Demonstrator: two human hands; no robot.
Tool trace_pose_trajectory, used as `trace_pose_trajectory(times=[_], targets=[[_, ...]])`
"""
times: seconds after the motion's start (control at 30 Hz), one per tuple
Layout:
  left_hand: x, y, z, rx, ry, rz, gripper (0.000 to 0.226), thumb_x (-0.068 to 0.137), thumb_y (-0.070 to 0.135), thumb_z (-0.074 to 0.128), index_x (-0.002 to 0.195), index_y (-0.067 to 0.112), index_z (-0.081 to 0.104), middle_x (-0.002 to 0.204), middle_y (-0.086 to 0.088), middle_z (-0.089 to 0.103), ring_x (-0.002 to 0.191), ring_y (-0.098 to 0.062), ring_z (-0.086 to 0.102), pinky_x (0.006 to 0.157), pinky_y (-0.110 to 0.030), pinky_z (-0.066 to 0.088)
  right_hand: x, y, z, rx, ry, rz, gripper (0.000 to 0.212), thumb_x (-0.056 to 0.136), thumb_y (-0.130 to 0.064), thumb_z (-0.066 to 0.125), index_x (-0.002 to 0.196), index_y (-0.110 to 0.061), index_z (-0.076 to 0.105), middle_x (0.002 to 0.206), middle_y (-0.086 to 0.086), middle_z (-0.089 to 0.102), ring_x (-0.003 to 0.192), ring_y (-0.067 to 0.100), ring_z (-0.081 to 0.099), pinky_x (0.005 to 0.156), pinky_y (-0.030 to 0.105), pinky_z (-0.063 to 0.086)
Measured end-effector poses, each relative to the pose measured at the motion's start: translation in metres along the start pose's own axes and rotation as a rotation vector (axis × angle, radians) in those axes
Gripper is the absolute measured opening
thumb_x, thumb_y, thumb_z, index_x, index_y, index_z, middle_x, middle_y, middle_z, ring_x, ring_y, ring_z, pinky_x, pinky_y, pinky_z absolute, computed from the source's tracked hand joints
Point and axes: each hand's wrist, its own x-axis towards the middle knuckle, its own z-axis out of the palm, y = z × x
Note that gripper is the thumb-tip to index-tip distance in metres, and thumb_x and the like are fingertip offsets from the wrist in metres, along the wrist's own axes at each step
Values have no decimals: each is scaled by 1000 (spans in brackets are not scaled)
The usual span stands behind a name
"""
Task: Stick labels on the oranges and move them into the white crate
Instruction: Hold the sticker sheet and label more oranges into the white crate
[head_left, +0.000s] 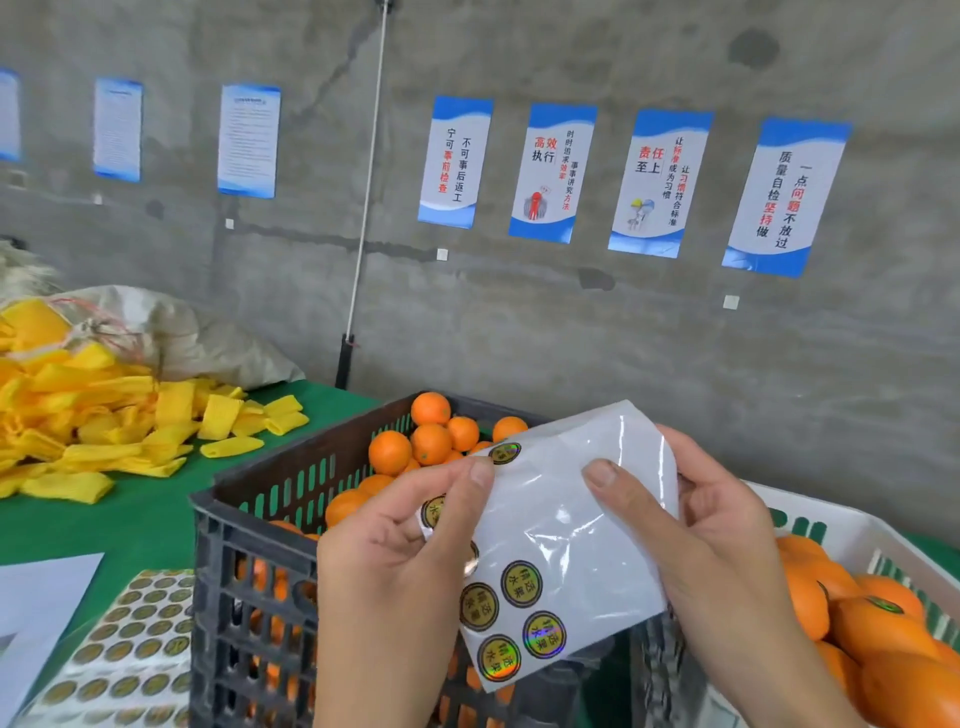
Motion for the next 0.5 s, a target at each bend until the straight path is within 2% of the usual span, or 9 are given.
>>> trace_pose_trajectory(times=[0.1,0.13,0.2,0.27,0.33,0.37,0.43,0.5], targets=[[6,-4,-10,96,146,83,11,76,40,76,85,38,83,76,9,78,61,-3,69,53,-11,51,19,10,9,-107,-69,25,17,92,-28,70,107,-24,77,98,7,79,86,22,77,67,25,59],[9,-6,-14,146,200,132,10,78,43,75,86,44,81,69,12,76,56,-2,64,52,-10,48,29,16,13,-178,-80,27,18,98,-32,64,103,-20,78,94,5,79,84,16,75,67,22,56],[14,-10,-24,263,296,210,6,83,48,74,85,52,78,52,11,61,47,-2,49,47,-10,38,56,36,23,-335,-98,18,38,104,-37,55,92,-6,74,81,4,75,74,9,64,67,25,48],[20,-12,-33,363,379,252,11,89,50,72,80,49,78,46,11,51,44,-3,41,44,-10,31,87,59,36,-483,-150,18,40,105,-33,55,86,-1,69,75,-1,65,73,8,55,71,32,43],[26,-15,-42,423,456,289,20,91,52,70,74,45,76,46,10,48,43,-5,39,41,-9,28,118,84,48,-618,-248,53,18,102,-24,60,100,-12,75,91,-5,74,80,9,66,79,35,53],[28,-16,-46,434,486,292,19,92,51,69,75,46,74,46,10,48,42,-5,39,41,-9,28,132,96,54,-698,-307,76,18,101,-22,63,113,-16,74,103,-2,75,90,13,70,87,39,56],[34,-20,-53,435,523,276,12,92,51,68,83,46,74,48,12,53,44,-5,46,43,-6,32,156,121,64,-893,-454,100,36,97,-25,68,132,-19,65,123,6,70,113,21,66,101,42,52],[38,-26,-58,429,554,274,8,90,50,69,89,46,75,59,12,64,53,-4,57,49,-3,38,176,141,73,-1100,-598,105,55,94,-32,72,145,-22,54,143,8,58,131,25,55,108,41,46]])
